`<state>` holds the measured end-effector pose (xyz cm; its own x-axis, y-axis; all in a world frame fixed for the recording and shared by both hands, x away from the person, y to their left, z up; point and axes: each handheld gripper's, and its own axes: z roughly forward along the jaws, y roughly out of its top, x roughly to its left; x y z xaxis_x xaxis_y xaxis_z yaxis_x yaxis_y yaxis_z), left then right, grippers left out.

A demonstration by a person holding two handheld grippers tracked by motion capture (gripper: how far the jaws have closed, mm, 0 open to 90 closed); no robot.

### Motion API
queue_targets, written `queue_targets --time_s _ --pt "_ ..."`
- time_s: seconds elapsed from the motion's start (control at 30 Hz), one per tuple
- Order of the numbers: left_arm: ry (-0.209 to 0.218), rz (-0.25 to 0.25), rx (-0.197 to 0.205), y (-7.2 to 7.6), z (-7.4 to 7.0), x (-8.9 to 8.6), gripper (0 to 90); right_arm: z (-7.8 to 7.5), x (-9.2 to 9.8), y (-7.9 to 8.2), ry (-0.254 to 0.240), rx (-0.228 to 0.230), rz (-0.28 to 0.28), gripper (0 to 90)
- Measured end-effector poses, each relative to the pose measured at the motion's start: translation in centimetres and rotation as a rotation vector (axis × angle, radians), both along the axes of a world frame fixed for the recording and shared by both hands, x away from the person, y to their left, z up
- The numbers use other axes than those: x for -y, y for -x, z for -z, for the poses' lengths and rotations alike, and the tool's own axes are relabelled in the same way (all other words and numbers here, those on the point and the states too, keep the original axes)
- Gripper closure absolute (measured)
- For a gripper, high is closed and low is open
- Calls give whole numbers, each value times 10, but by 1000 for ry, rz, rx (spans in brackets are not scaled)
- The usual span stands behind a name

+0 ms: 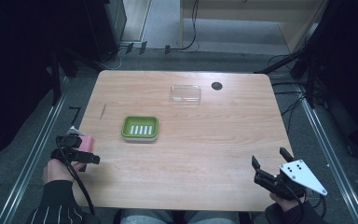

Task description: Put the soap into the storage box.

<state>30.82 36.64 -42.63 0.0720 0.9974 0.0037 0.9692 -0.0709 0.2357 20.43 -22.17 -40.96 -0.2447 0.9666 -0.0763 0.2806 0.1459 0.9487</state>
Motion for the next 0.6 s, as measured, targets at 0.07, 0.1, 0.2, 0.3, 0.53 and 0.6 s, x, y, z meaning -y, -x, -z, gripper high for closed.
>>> queue_targets --time_s 0.07,0.1,0.2,0.3,0.53,0.6 --pt "2 -3 0 -4 1 -1 0 0 0 0 -1 1 -1 138" --pt "-3 -3 4 -5 1 -1 0 0 0 0 -4 -1 0 137" --pt "0 -6 8 -9 1 -3 0 0 0 0 -4 1 -2 137" --pt "0 -8 20 -14 0 -4 0 0 -1 0 4 2 -5 137" --pt "-3 -10 14 -27 4 -7 0 0 -2 1 3 4 -12 138" --pt "-5 -10 13 -28 4 -8 0 0 -2 1 7 6 -13 137"
